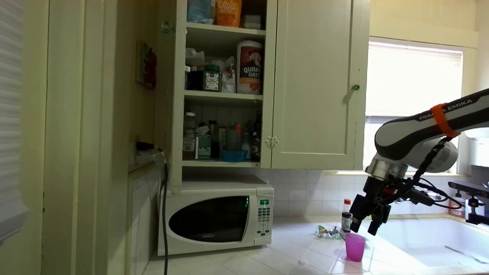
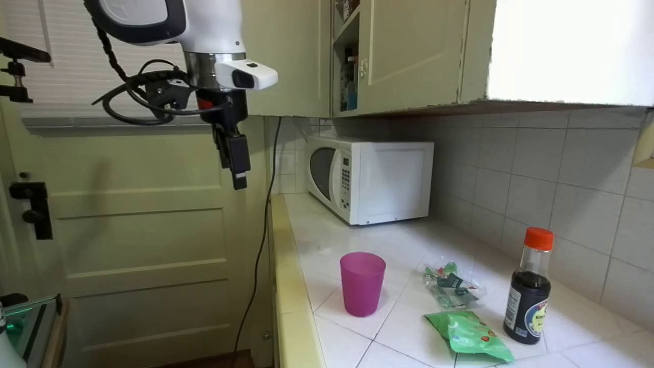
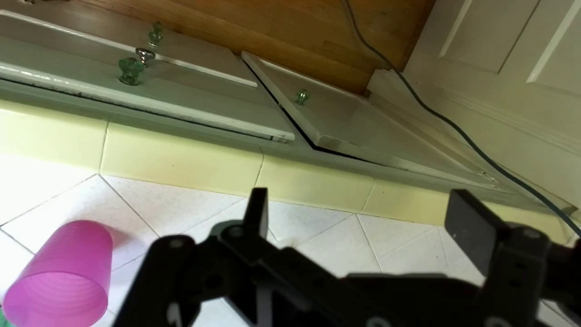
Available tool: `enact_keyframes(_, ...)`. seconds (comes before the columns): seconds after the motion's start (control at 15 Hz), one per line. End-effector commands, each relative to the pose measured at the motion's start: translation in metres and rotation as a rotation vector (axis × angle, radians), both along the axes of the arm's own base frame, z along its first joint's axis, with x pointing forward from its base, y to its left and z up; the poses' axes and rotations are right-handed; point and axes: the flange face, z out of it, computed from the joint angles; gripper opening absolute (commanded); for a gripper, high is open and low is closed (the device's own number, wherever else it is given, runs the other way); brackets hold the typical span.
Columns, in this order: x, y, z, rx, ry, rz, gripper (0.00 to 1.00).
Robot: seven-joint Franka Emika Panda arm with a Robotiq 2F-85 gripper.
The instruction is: Open up the drawer and place an object in there and it was not done smoothly
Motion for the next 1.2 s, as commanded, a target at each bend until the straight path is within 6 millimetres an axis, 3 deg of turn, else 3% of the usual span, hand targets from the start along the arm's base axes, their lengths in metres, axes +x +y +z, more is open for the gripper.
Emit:
enact_keyframes(0.0, 0.002, -0.011, 0.008, 0.048, -0.066, -0.047, 1.00)
enact_keyframes(0.67, -0.005, -0.054, 0.049, 0.206, -0.216, -0.185, 1.00)
enact_keyframes(0.87, -0.013, -0.082, 0.080, 0.258, -0.323, -0.271, 1.00)
enact_keyframes(1.13, -0.034, -0.123, 0.146, 0.257, -0.511, -0.411, 1.00)
